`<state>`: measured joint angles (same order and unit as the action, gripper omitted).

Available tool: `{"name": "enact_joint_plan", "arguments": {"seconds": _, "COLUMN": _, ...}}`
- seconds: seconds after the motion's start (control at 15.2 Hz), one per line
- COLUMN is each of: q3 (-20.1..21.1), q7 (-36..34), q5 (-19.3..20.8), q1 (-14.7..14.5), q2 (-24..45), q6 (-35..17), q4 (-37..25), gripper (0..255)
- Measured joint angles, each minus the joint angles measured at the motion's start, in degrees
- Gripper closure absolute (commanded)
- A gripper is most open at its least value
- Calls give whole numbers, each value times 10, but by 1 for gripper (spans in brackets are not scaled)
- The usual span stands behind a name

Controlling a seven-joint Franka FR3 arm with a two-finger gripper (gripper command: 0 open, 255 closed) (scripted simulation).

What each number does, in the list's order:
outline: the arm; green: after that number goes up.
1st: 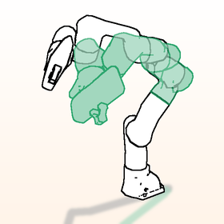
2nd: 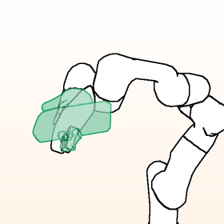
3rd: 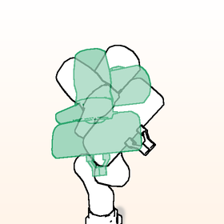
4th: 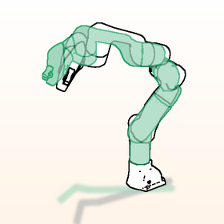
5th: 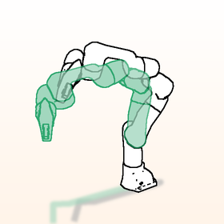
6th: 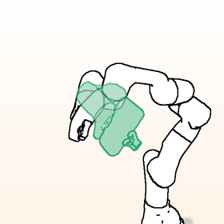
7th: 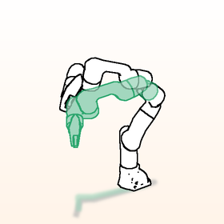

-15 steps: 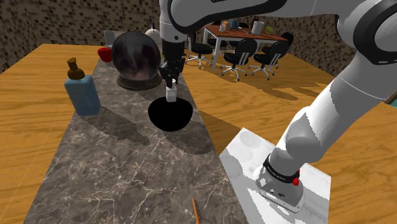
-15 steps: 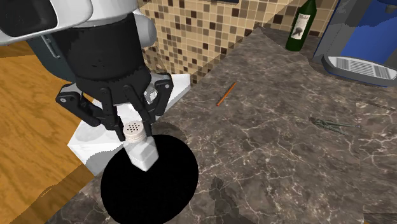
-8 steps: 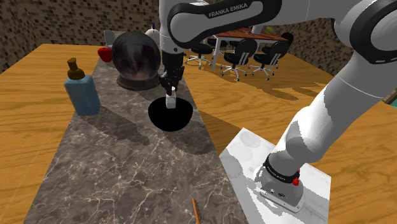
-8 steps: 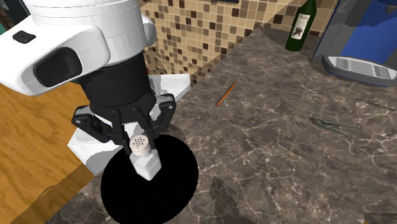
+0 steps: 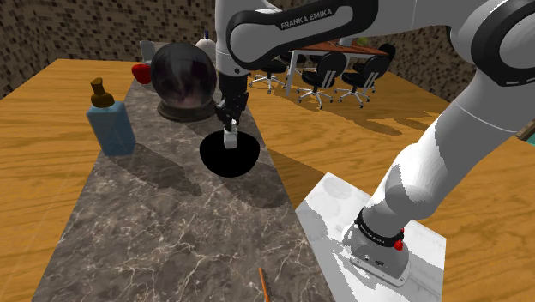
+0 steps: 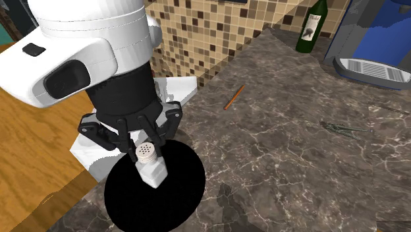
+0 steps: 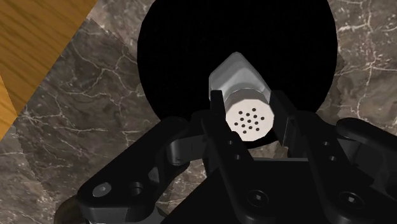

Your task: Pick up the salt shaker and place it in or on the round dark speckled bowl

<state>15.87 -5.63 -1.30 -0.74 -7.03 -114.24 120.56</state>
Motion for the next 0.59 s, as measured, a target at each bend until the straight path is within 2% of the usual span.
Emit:
{"name": "enact_joint_plan", "arguments": {"seconds": 0.4, "q3": 0, "q7": 0, "q5": 0, "q1": 0, "q2": 0, "q6": 0, "q4": 0, "gripper": 0}}
{"name": "enact_joint_plan", "arguments": {"seconds": 0.59, "q3": -2, "q7": 2, "q5": -1, "q1": 1, "q2": -7, "q6": 40, "q4": -34, "gripper": 0}}
